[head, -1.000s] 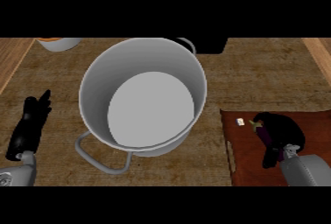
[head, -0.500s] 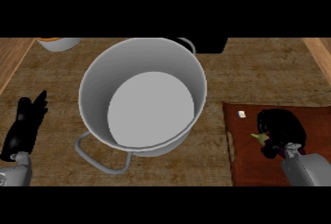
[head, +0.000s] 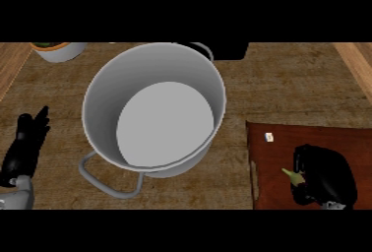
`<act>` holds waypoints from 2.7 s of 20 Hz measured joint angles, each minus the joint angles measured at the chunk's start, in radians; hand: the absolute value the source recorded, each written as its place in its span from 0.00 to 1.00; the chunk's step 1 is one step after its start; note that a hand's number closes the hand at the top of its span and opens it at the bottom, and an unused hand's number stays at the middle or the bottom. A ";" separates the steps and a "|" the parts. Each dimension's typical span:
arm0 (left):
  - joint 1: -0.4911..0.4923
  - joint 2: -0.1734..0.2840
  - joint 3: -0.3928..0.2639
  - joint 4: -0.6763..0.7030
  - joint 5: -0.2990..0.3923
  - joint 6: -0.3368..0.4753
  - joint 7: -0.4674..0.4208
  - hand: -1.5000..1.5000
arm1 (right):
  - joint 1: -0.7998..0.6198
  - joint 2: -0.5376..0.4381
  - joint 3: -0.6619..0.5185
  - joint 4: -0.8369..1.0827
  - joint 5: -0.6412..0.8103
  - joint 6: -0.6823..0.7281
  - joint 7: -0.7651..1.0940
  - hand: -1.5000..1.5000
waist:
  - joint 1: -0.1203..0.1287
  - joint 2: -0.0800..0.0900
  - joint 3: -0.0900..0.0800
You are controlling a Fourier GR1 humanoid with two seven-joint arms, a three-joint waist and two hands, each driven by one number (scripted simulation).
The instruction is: Pick the eggplant from the tray and place it in the pot
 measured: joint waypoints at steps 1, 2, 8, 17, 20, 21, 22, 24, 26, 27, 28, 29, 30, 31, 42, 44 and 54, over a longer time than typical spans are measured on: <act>-0.003 0.000 0.002 0.007 -0.002 0.002 -0.002 0.50 | 0.039 0.019 0.016 -0.050 0.021 -0.022 0.030 1.00 | -0.002 0.000 0.000; -0.006 0.000 0.001 0.004 0.000 -0.001 0.004 0.50 | 0.075 0.032 0.029 -0.111 0.037 -0.029 0.060 1.00 | -0.003 0.000 0.000; -0.004 0.000 -0.003 -0.004 -0.003 -0.006 0.012 0.50 | 0.174 0.086 0.148 -0.462 0.142 -0.074 0.157 1.00 | 0.001 -0.001 0.000; -0.011 -0.004 -0.010 -0.002 -0.007 -0.011 0.005 0.50 | 0.002 0.160 0.364 -0.687 0.328 -0.048 0.222 1.00 | 0.023 0.003 -0.001; -0.012 -0.005 -0.015 -0.003 -0.011 -0.015 -0.002 0.50 | -0.147 0.215 0.424 -0.688 0.351 0.051 0.282 1.00 | 0.031 0.005 -0.001; -0.006 -0.004 -0.013 -0.001 -0.010 -0.016 -0.010 0.50 | -0.199 0.227 0.446 -0.687 0.353 0.087 0.318 1.00 | 0.034 0.005 -0.002; -0.010 -0.007 -0.015 -0.004 -0.010 -0.016 -0.007 0.50 | -0.252 0.236 0.467 -0.682 0.352 0.116 0.357 1.00 | 0.036 0.005 -0.002; -0.026 -0.008 -0.014 0.003 -0.008 -0.017 -0.001 0.50 | -0.357 0.249 0.477 -0.663 0.323 0.167 0.411 1.00 | 0.039 0.007 -0.002; -0.028 -0.011 -0.018 0.002 -0.009 -0.019 -0.002 0.50 | -0.447 0.255 0.470 -0.631 0.268 0.189 0.450 1.00 | 0.044 0.007 -0.002; -0.038 -0.011 -0.018 0.011 -0.010 -0.020 -0.004 0.50 | -0.488 0.257 0.458 -0.601 0.234 0.187 0.465 1.00 | 0.046 0.008 -0.002; -0.040 -0.014 -0.023 0.008 -0.012 -0.019 0.003 0.50 | -0.527 0.258 0.453 -0.571 0.205 0.180 0.485 1.00 | 0.050 0.009 -0.002; -0.037 -0.014 -0.026 0.008 -0.015 -0.021 -0.002 0.50 | -0.563 0.260 0.437 -0.535 0.176 0.173 0.501 1.00 | 0.053 0.009 -0.002; -0.033 -0.013 -0.026 0.006 -0.015 -0.023 -0.003 0.50 | -0.600 0.260 0.421 -0.504 0.144 0.165 0.517 1.00 | 0.055 0.009 -0.002; -0.035 -0.013 -0.028 0.000 -0.015 -0.025 0.006 0.50 | -0.632 0.261 0.411 -0.472 0.114 0.158 0.534 1.00 | 0.058 0.009 -0.002; -0.044 -0.015 -0.031 -0.001 -0.018 -0.029 0.009 0.50 | -0.927 0.263 0.256 0.001 -0.201 0.046 0.588 1.00 | 0.073 0.014 0.000; -0.059 -0.021 -0.034 0.005 -0.024 -0.021 0.015 0.50 | -0.960 0.264 0.255 0.085 -0.253 0.011 0.593 1.00 | 0.072 0.015 0.000; -0.084 -0.022 -0.038 0.013 -0.025 -0.028 0.020 0.50 | -0.990 0.264 0.280 0.364 -0.468 -0.339 0.564 0.00 | 0.081 0.018 0.001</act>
